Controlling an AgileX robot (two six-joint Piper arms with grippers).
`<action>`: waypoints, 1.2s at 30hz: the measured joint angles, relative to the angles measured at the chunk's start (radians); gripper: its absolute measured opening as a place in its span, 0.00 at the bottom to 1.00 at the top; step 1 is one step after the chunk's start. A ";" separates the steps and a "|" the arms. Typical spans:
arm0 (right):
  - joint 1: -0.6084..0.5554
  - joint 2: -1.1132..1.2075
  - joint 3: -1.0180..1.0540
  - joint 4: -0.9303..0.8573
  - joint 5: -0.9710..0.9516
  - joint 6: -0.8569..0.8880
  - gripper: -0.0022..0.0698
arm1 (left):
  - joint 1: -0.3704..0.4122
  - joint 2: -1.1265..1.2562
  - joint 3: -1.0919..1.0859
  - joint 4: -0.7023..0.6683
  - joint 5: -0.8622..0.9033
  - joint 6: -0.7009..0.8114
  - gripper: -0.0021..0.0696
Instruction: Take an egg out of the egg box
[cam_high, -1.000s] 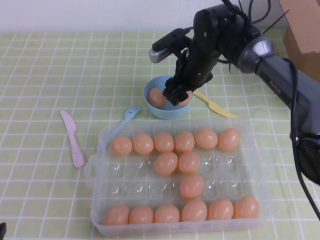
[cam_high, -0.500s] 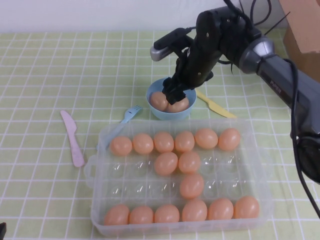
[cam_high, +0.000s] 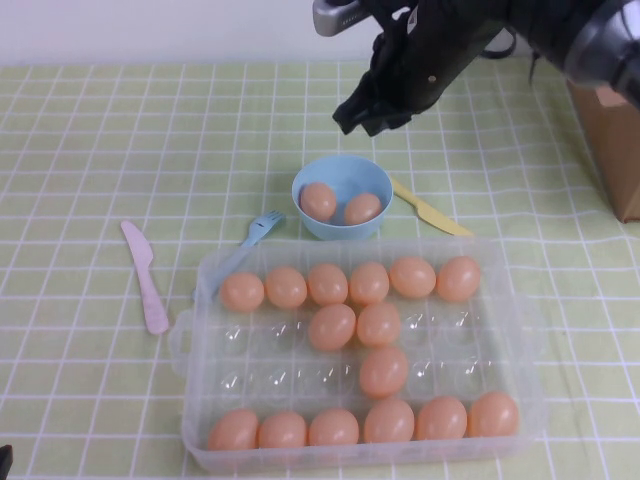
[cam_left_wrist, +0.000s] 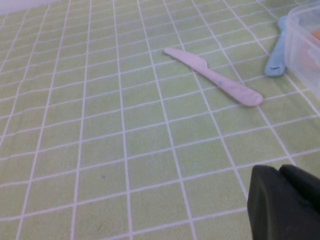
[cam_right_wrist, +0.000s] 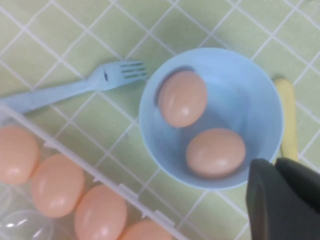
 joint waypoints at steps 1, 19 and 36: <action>0.002 -0.026 0.043 0.000 -0.019 0.007 0.02 | 0.000 0.000 0.000 0.000 0.000 0.000 0.02; 0.046 -0.960 1.232 0.006 -0.869 0.091 0.01 | 0.000 0.000 0.000 0.000 0.000 0.000 0.02; 0.020 -1.447 1.755 -0.073 -0.973 0.091 0.01 | 0.000 0.000 0.000 0.000 0.000 0.000 0.02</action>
